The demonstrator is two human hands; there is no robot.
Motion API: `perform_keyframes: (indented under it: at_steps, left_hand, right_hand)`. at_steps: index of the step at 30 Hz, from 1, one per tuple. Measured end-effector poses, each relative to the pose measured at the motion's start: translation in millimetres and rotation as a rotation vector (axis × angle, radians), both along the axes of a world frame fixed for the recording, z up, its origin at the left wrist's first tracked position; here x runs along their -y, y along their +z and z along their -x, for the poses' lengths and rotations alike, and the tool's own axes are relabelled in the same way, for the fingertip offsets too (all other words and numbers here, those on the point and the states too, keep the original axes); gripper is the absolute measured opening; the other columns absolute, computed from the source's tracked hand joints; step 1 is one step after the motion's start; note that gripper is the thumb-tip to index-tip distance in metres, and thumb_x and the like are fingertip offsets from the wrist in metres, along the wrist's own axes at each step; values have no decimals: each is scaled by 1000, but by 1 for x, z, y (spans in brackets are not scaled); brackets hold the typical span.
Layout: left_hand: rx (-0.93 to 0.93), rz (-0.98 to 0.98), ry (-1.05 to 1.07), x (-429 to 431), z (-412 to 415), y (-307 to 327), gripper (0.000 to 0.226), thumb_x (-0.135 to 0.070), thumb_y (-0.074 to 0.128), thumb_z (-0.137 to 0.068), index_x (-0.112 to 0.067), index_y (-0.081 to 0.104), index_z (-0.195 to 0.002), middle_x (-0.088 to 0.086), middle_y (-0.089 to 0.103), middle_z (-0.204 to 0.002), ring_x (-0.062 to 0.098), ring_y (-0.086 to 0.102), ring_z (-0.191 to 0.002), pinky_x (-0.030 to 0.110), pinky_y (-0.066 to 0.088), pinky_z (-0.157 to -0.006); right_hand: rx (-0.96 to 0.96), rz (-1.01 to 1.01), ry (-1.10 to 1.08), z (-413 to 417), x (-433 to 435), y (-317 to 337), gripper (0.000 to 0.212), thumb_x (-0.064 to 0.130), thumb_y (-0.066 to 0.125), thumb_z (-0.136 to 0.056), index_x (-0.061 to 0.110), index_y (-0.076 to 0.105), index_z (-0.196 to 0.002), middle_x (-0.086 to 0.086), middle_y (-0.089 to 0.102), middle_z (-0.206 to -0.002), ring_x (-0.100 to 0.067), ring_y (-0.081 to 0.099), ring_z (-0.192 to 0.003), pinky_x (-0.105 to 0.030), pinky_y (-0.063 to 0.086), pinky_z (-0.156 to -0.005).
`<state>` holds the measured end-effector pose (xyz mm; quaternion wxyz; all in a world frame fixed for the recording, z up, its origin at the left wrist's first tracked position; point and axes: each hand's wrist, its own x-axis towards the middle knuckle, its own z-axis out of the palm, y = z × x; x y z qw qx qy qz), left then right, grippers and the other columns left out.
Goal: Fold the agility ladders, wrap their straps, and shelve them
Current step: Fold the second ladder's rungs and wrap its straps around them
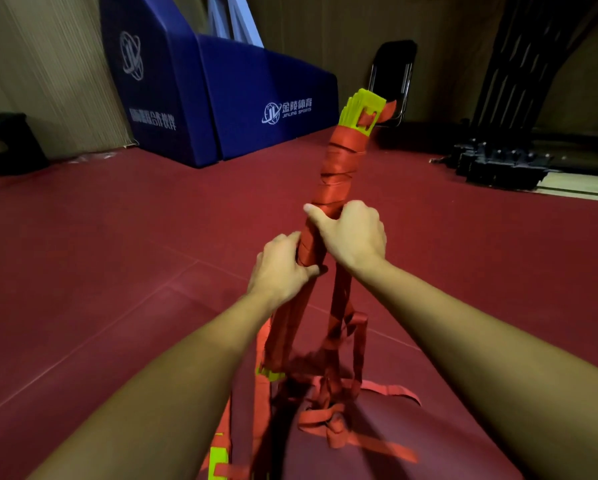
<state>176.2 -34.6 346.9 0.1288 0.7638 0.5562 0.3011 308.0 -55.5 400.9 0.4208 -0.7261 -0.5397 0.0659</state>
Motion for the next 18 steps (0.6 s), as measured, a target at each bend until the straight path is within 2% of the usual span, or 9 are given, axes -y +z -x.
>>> perform_keyframes:
  at_steps: [3,5,7,9,10,13,15,18]
  left_hand:
    - [49,91,-65,1,2,5,37,-48,68,-63,-29,56,-92,0,66,-89,28,63,-86,40,52,-78]
    - [177,285,-167,2,4,10,39,-35,65,-62,-24,57,-99,-1,67,-87,21,62,-81,36,50,-77]
    - [316,455,-243,2,6,9,34,-17,69,-69,-17,57,-100,0,62,-84,18,57,-80,34,46,-74]
    - [400,508,-267,0,7,5,29,-2,72,-79,-10,60,-105,4,63,-87,19,58,-85,35,48,-78]
    - [412,496,-269,0,8,4,30,0,74,-81,-11,62,-106,5,63,-88,21,58,-85,35,48,-80]
    - [352,346,-165,-7,8,-1,42,-19,89,-68,-22,63,-102,1,70,-89,27,65,-86,37,54,-84]
    - [261,243,-48,-8,9,0,54,-34,91,-59,-22,63,-102,1,73,-93,26,68,-91,42,54,-84]
    - [155,189,46,-1,9,4,65,-55,84,-54,-29,59,-108,-1,73,-95,30,68,-95,39,53,-79]
  right_hand:
    - [-76,-8,117,-4,-5,-2,60,71,58,-79,12,69,-84,-16,71,-94,-39,65,-95,-40,51,-76]
    - [-110,-19,186,-6,-6,0,54,69,60,-80,16,61,-67,-10,66,-77,-36,63,-83,-36,46,-67]
    - [-139,-25,211,-8,-6,1,57,64,63,-82,18,47,-54,-1,50,-59,-32,52,-70,-33,36,-63]
    - [-126,-26,206,-7,-7,1,60,62,64,-83,17,42,-50,0,45,-54,-32,47,-66,-33,34,-62]
    - [-108,-30,207,-7,-7,0,60,63,63,-84,17,43,-50,-2,51,-56,-34,51,-67,-33,37,-62]
    - [-37,-43,215,-4,-6,-3,57,65,57,-85,17,55,-54,-7,71,-71,-35,67,-80,-40,53,-70]
    - [58,-48,198,3,-2,-2,60,73,56,-81,15,64,-69,-11,72,-81,-37,66,-86,-39,52,-72]
    - [209,-52,153,11,3,0,68,78,57,-76,13,68,-89,-15,70,-96,-40,64,-94,-40,46,-72]
